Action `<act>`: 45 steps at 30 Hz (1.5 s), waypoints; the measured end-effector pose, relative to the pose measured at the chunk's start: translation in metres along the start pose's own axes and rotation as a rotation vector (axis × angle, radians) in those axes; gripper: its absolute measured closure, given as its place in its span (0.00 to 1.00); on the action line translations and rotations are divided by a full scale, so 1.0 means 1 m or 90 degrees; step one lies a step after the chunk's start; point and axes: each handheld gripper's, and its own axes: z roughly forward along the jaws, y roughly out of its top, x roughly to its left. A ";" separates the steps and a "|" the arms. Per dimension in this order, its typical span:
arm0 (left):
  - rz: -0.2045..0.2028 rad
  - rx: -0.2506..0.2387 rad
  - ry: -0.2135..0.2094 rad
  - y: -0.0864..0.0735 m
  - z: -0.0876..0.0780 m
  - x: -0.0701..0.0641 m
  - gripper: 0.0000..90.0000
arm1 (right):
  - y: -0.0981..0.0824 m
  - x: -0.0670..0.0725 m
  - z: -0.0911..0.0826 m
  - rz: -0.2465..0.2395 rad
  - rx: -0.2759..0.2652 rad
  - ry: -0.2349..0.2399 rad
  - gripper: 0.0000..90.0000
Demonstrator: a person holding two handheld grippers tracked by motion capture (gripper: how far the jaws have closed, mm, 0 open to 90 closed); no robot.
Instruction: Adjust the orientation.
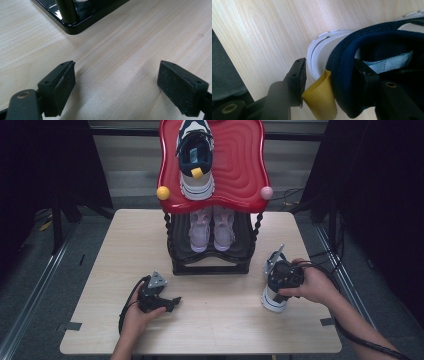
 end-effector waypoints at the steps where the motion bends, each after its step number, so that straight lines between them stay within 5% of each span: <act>1: 0.000 0.000 0.000 0.000 0.000 0.000 0.16 | 0.002 -0.002 0.002 -0.021 0.018 0.001 0.58; 12: 0.000 -0.002 -0.001 0.000 0.000 0.000 0.16 | 0.012 -0.006 0.018 -0.066 0.081 0.009 0.66; 28: 0.000 0.000 0.001 0.000 0.000 0.000 0.16 | 0.018 -0.005 0.022 -0.060 0.130 0.047 0.75; 32: 0.000 -0.002 0.000 0.000 0.000 0.000 0.16 | 0.017 -0.003 0.021 -0.068 0.128 0.047 0.78; 33: 0.000 0.000 0.001 0.000 0.000 0.000 0.16 | 0.017 -0.005 0.022 -0.091 0.114 0.047 0.79; 45: 0.000 0.001 0.001 0.000 0.000 0.000 0.16 | 0.009 -0.005 0.018 -0.092 0.093 0.056 0.82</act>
